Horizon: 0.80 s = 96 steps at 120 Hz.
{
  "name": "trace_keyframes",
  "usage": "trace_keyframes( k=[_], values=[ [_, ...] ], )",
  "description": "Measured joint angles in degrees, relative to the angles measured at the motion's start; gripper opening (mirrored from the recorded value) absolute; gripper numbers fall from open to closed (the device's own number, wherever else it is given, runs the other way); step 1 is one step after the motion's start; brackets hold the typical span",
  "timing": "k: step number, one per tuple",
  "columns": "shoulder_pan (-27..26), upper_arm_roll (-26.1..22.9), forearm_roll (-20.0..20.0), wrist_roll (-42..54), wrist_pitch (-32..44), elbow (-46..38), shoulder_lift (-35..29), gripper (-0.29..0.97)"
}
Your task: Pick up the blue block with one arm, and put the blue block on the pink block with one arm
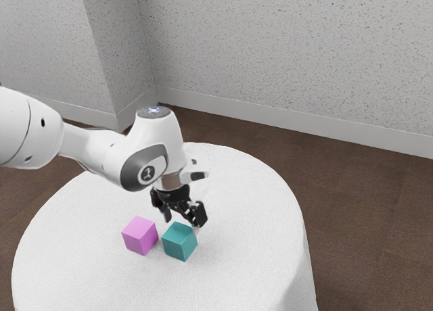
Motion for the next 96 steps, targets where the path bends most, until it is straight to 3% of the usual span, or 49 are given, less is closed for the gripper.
trace_keyframes(
  k=[43,96],
  values=[
    [0.5,-0.6,0.0,3.0,3.0,-5.9,-4.3,0.68],
    [1.4,-0.7,-1.3,4.4,5.7,-5.9,0.2,0.68]
  ],
)
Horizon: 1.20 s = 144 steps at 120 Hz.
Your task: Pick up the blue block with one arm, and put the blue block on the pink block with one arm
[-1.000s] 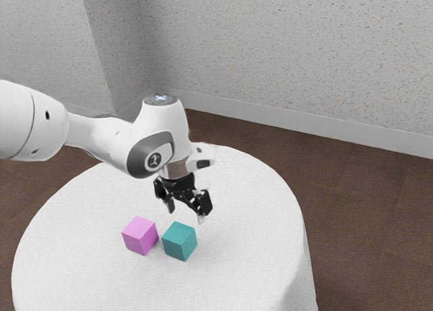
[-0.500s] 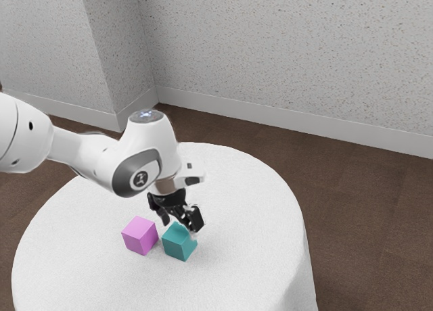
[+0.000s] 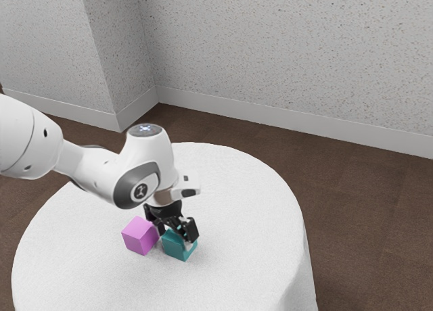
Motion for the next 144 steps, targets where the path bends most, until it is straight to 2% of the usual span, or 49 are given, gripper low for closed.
trace_keyframes(
  k=[81,116,144],
  values=[
    [1.2,-0.9,-0.4,1.1,1.1,2.6,3.1,0.67],
    [1.2,-0.9,-0.3,1.3,1.2,2.6,3.1,0.43],
    [1.1,-0.9,0.2,0.8,1.3,3.0,3.0,0.36]
  ],
)
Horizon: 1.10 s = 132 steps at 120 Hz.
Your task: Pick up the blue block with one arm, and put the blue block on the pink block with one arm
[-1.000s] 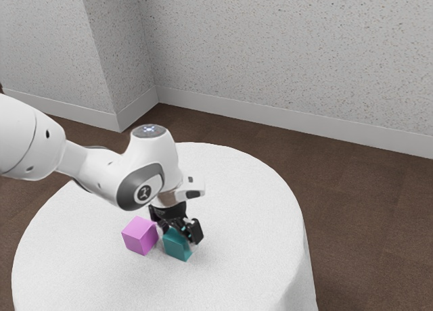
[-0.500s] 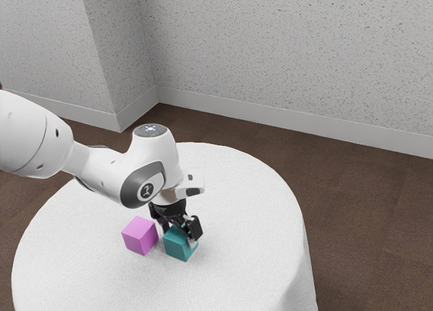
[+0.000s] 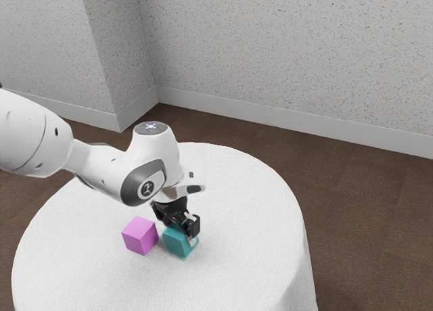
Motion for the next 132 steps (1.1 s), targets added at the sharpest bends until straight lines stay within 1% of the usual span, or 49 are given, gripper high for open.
trace_keyframes(
  k=[21,46,65,83,97,109,120,126,132],
  values=[
    [-0.3,-0.2,0.5,-0.7,-0.4,1.8,-1.0,0.35],
    [-0.2,-0.1,1.8,-1.5,-2.8,2.1,-6.5,0.34],
    [-0.3,0.3,2.5,-1.9,-4.7,1.4,-9.1,0.35],
    [-3.0,3.6,3.9,-1.9,-6.8,1.2,-10.4,0.35],
    [-3.0,4.3,4.6,-1.5,-7.9,1.2,-10.6,0.35],
    [-4.2,6.0,4.8,-0.9,-8.5,1.2,-10.7,0.35],
    [-5.4,7.8,4.9,-0.1,-9.1,0.3,-12.0,0.35],
    [-5.0,8.5,5.0,0.2,-9.4,-0.9,-13.2,0.35],
    [-2.8,8.8,5.2,0.6,-9.6,-2.2,-14.4,0.34]
  ],
)
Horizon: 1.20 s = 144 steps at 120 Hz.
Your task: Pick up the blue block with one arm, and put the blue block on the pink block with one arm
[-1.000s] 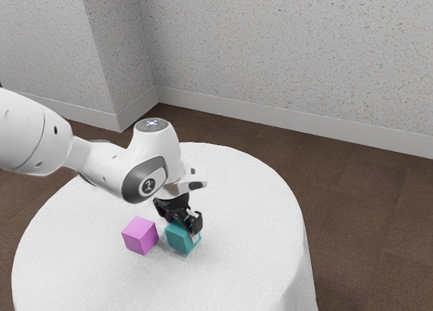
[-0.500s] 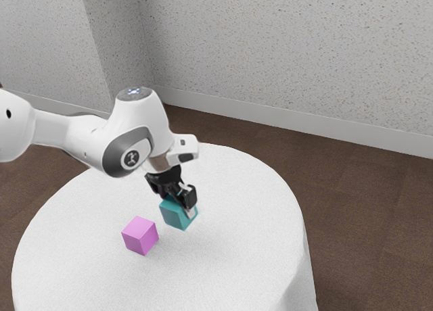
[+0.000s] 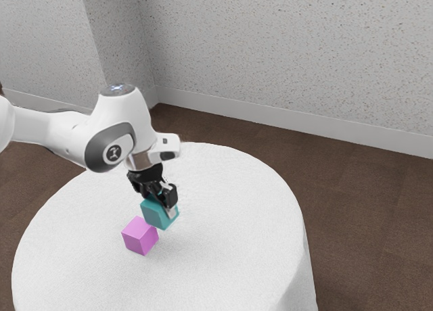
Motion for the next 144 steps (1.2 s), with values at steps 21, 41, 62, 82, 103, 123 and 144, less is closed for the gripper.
trace_keyframes(
  k=[21,41,62,82,103,123,144],
  values=[
    [5.2,0.2,1.0,0.9,-0.2,-3.4,-2.7,0.35],
    [4.9,0.2,2.2,1.6,-0.2,-5.4,-3.6,0.35],
    [4.9,0.2,4.1,2.2,-0.5,-5.5,-3.6,0.35],
    [4.8,0.2,4.6,2.9,-0.5,-5.0,-3.5,0.35],
    [4.8,0.1,4.6,3.5,-0.3,-5.0,-3.3,0.35],
    [4.8,0.2,3.9,3.8,0.6,-4.9,-3.3,0.35],
    [4.8,0.2,3.6,4.0,1.1,-4.9,-3.1,0.36]
  ],
)
